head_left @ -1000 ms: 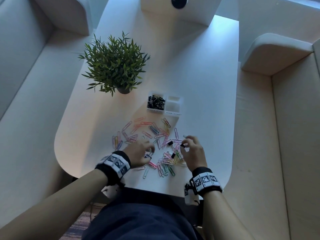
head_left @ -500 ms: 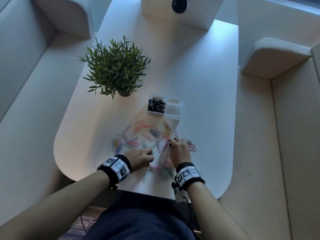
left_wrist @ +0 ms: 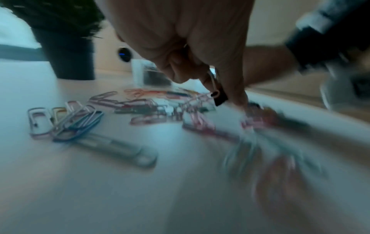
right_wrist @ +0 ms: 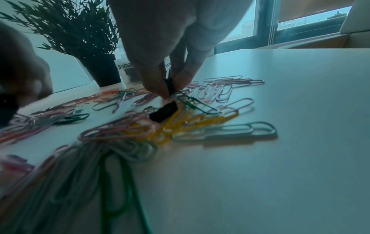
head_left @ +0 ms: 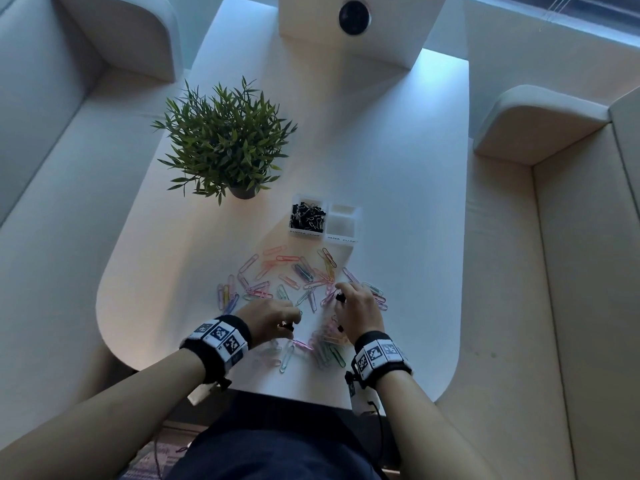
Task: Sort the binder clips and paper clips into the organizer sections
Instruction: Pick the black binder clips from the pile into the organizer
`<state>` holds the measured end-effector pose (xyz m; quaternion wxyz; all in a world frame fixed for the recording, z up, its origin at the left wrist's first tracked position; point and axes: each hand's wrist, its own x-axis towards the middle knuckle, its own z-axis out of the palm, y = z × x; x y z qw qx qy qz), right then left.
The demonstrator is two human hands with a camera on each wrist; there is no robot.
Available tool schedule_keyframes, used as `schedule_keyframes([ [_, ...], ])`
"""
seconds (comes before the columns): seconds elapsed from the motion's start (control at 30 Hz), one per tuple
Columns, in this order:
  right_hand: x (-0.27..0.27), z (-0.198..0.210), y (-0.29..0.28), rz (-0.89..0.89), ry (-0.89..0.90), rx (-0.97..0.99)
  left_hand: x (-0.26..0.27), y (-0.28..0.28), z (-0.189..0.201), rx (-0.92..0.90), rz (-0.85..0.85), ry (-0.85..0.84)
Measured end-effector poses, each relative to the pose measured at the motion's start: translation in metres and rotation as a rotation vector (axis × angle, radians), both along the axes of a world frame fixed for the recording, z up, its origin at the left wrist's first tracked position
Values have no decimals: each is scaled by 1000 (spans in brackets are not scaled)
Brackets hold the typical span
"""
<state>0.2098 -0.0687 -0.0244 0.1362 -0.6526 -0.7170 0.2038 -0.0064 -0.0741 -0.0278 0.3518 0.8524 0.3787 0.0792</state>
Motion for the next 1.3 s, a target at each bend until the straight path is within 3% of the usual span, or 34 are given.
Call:
schedule_keyframes([
  [0.1, 4, 1, 0, -21, -18, 35, 3, 13, 22, -101, 237, -125],
  [0.23, 10, 13, 5, -81, 144, 110, 11, 46, 56, -188, 545, -258],
  [0.37, -1, 36, 39, -128, 353, 164, 24, 110, 76, -155, 761, -178],
  [0.47, -19, 49, 90, -173, 430, 180, 38, 160, 75, -161, 791, -70],
  [0.6, -45, 48, 142, -139, 343, 75, 44, 190, 69, -242, 797, 49],
  [0.77, -60, 39, 145, -35, 213, 15, 35, 196, 52, -337, 817, -30],
  [0.9, -54, 41, 135, -19, 249, 72, 26, 186, 54, -421, 755, -71],
  [1.1, -9, 59, 100, -95, 305, 135, 14, 161, 64, -323, 705, -185],
  [1.2, 22, 52, 42, -32, 240, -54, 7, 138, 74, -254, 733, -227],
  [1.3, 31, 32, -17, 153, 21, -249, 1, 108, 80, -201, 763, -196],
])
